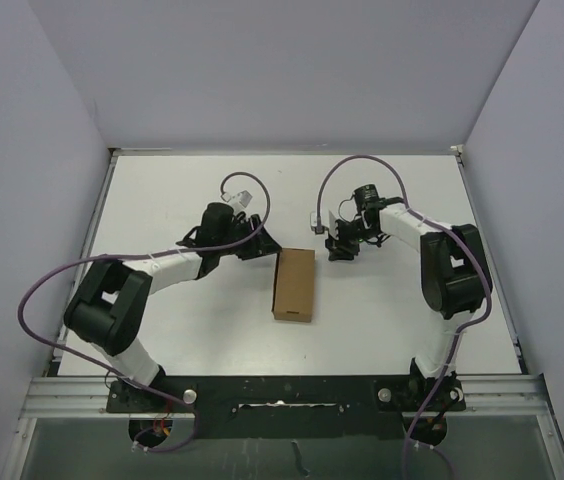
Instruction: Fold the paper box
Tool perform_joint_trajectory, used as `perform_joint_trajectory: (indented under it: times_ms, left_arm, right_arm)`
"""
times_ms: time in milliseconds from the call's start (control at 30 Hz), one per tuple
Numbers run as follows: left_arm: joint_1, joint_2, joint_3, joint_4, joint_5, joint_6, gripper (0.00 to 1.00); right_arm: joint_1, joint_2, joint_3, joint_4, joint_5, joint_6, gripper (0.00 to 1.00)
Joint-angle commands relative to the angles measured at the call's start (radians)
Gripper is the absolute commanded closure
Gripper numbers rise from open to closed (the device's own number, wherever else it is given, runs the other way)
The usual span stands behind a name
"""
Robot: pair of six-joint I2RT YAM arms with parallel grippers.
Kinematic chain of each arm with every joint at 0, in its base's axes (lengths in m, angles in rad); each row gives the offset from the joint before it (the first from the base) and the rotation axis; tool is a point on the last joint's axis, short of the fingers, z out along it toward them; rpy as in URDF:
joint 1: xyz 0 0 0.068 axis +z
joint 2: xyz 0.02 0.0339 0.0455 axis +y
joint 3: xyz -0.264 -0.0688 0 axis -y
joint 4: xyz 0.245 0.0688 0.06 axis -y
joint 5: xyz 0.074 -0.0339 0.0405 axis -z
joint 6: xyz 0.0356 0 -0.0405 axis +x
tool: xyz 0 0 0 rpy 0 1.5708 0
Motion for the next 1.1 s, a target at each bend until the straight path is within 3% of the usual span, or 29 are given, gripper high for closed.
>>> perform_joint_trajectory:
  times_ms: [0, 300, 633, 1067]
  left_arm:
    - [0.020, -0.121, -0.029, 0.046, -0.034, 0.027, 0.62]
    - [0.036, 0.045, 0.098, -0.147, -0.111, 0.160, 0.93]
    - [-0.016, 0.232, 0.263, -0.193, -0.060, 0.192, 0.99]
    - [-0.197, 0.243, 0.330, -0.257, -0.113, 0.133, 0.99]
  right_arm:
    - [0.030, -0.044, 0.003, 0.016, -0.085, -0.021, 0.73]
    - [0.080, 0.007, 0.043, -0.006, -0.034, 0.001, 0.89]
    - [0.105, 0.022, 0.059, 0.019, 0.028, 0.039, 0.96]
    - [0.193, 0.031, 0.070, 0.058, 0.087, 0.119, 0.98]
